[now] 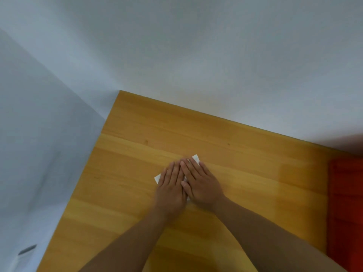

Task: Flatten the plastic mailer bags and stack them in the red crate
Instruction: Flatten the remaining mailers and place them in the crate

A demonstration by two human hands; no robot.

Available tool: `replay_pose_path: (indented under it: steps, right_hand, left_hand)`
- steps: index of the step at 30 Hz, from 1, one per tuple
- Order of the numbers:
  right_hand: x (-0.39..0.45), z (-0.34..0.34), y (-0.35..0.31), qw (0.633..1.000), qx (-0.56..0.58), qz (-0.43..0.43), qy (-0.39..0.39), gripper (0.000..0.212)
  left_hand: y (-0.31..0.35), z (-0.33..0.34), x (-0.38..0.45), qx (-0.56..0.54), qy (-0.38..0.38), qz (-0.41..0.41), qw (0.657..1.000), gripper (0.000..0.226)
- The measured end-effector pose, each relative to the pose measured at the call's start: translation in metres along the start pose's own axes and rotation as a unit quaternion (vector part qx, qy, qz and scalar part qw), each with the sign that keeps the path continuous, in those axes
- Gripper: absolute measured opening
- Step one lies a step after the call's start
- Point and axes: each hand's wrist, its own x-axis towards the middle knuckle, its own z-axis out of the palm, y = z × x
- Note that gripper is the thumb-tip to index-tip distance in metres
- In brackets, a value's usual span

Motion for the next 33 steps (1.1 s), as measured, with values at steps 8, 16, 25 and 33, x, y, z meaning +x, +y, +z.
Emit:
replay_pose_path:
  steps: [8,16,25,33]
  right_hand:
    - [0.003,0.010,0.000,1.000,0.010,0.007,0.002,0.062]
    - [0.000,-0.016,0.003,0.997,0.054,0.030,-0.048,0.069]
    - [-0.050,-0.061,0.016,0.981,0.107,0.134,-0.087,0.068]
    - [-0.111,-0.152,0.051,0.765,0.533,0.327,0.153,0.056]
  left_hand:
    - [0.003,-0.005,0.003,0.056,-0.041,-0.031,0.997,0.058]
    - [0.012,-0.035,0.004,0.015,-0.063,-0.188,0.980,0.085]
    - [0.045,-0.087,0.023,0.003,-0.106,-0.080,0.991,0.027]
    - [0.141,-0.157,0.063,-0.184,0.012,0.034,0.982,0.019]
